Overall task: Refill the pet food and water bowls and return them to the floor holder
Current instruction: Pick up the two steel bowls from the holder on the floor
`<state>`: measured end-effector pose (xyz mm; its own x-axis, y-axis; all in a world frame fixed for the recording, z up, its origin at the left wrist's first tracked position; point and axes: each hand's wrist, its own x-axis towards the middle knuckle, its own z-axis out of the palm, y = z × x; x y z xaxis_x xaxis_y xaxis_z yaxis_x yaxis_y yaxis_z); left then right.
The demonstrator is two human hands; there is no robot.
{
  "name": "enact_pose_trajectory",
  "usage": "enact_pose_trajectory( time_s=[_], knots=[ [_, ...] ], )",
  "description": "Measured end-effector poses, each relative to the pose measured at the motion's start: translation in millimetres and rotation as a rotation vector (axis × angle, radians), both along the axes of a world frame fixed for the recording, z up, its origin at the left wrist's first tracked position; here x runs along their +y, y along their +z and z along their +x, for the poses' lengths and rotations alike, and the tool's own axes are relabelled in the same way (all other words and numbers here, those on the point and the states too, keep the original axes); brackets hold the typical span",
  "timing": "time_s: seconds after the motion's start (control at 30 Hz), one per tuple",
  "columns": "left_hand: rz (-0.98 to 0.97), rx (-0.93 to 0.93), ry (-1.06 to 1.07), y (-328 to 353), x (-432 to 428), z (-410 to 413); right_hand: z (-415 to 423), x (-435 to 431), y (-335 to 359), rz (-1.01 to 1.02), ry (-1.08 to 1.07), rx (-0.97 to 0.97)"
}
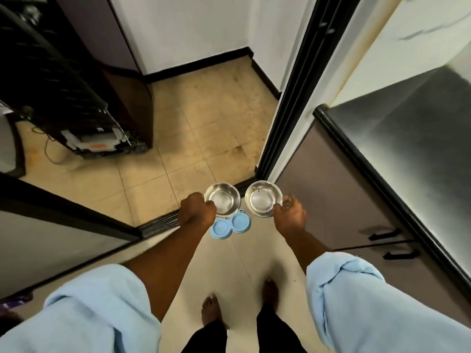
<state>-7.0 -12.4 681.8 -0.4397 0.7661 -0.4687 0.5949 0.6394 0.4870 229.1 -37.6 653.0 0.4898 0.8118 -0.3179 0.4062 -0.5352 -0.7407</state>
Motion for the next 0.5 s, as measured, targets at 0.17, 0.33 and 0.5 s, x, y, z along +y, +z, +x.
enact_pose_trajectory(
  time_s=[0.17, 0.33, 0.5],
  knots=[
    [0.088, -0.016, -0.087, 51, 5, 15, 10, -15, 50, 0.061, -0.041, -0.045],
    [0.157, -0.015, -0.173, 84, 18, 37, 29, -22, 87, 0.116, -0.138, -0.036],
    [0.225, -0.02, -0.286, 111, 45, 78, 69, -24, 112, 0.134, -0.223, -0.035]
  ],
)
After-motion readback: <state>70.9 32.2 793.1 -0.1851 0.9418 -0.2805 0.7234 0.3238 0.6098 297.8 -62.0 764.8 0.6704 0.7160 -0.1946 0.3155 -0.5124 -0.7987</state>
